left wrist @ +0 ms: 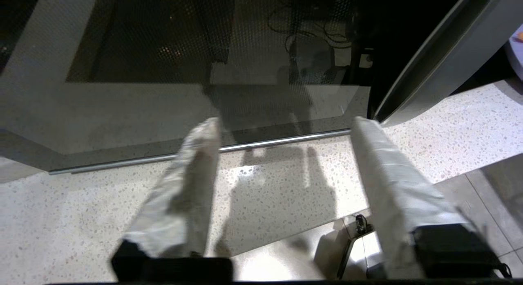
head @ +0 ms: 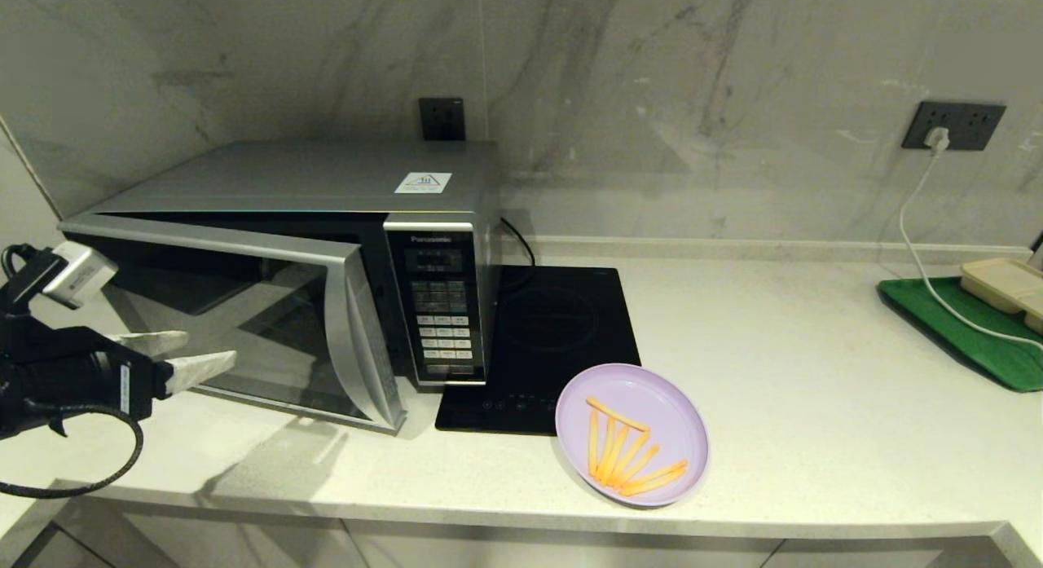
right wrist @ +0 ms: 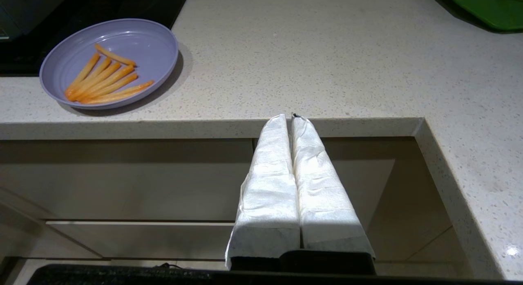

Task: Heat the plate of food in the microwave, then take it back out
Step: Open the microwave oven

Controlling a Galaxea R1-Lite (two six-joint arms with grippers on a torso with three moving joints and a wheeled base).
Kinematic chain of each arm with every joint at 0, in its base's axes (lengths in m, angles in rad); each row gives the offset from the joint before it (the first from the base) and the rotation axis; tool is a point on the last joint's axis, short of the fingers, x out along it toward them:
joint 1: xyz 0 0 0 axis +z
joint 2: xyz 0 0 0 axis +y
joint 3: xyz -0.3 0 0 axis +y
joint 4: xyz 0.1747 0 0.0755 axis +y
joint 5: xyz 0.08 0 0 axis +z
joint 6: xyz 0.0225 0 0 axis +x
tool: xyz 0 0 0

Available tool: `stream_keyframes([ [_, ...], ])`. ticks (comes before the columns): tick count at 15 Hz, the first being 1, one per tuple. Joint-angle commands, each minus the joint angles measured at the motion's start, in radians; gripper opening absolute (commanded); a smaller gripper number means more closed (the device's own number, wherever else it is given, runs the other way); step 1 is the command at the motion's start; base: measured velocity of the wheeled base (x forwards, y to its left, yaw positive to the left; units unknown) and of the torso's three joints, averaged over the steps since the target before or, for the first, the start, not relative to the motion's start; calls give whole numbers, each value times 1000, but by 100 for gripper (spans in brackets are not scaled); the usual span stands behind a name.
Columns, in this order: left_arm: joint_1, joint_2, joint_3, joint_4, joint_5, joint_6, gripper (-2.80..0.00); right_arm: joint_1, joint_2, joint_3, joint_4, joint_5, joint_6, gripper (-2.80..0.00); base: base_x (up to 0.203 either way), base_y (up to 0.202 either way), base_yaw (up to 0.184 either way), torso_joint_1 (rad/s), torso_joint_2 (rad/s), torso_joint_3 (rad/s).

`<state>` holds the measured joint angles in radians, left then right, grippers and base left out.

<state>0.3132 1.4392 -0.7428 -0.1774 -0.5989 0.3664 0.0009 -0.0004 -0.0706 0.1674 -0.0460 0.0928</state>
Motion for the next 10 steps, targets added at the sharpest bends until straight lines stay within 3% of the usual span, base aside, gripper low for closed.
stream_keyframes([
  [1,-1,-29,-27,20,-6,-1,-280,1,0,0,1,0,1,-280,0,0,0,0,0,0],
  [4,-24,-63,-211,184,-10,-70,-280,1,0,0,1,0,1,-280,0,0,0,0,0,0],
  [7,-108,-63,-543,457,3,-204,-280,1,0,0,1,0,1,-280,0,0,0,0,0,0],
  [8,-149,-42,-654,566,28,-238,-280,1,0,0,1,0,1,-280,0,0,0,0,0,0],
  [10,-273,31,-787,731,144,-286,-280,1,0,0,1,0,1,-280,0,0,0,0,0,0],
])
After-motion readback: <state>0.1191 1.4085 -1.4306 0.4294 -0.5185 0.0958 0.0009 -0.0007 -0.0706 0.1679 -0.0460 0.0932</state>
